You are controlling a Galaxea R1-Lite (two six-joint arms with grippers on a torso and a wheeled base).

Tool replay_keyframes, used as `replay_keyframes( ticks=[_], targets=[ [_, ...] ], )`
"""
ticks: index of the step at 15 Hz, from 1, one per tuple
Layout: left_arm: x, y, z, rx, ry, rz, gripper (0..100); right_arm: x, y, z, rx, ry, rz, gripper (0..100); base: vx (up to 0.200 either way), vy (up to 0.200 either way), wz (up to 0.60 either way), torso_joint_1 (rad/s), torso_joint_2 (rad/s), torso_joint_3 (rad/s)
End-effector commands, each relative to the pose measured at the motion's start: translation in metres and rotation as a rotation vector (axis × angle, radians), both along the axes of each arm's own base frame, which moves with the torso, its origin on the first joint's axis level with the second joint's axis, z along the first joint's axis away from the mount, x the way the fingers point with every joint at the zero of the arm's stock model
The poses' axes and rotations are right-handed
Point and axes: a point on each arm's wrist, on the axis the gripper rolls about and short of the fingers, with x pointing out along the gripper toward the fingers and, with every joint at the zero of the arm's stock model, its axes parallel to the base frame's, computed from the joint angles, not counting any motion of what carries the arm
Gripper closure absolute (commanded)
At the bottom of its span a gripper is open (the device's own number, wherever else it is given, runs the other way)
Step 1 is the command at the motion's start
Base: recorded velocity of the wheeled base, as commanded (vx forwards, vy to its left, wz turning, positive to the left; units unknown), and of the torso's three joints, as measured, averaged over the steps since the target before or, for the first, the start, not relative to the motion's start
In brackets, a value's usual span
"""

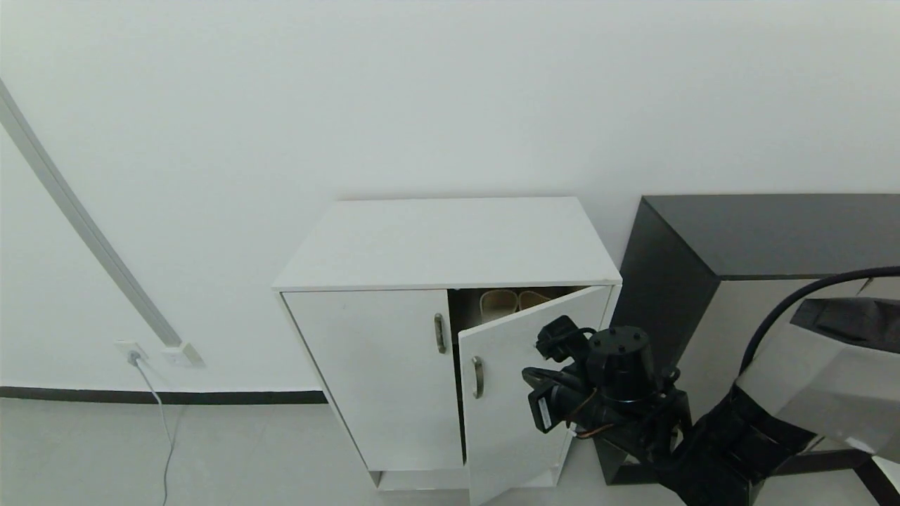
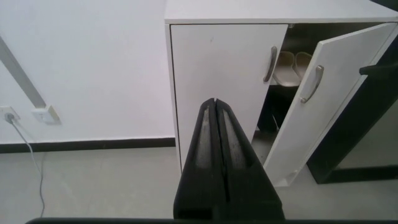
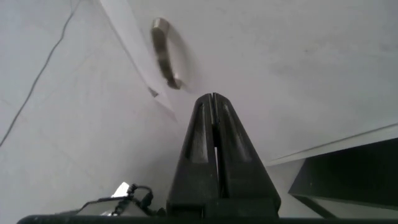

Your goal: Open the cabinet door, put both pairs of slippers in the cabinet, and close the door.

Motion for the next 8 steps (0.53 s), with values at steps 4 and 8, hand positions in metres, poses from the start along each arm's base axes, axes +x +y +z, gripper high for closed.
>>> replay_keyframes(
  ticks=[4,8],
  targets=[
    [0.000,0.000,0.000,-0.001,0.001,0.000,100,0.032,0.010,-0.028,0.016,0.022,-0.054,100,0.000,0.000,0.00,0.000,0.00,0.000],
    [0.000,0.000,0.000,-0.001,0.000,0.000,100,0.057,0.015,-0.021,0.062,-0.028,-0.082,100,0.000,0.000,0.00,0.000,0.00,0.000]
  ],
)
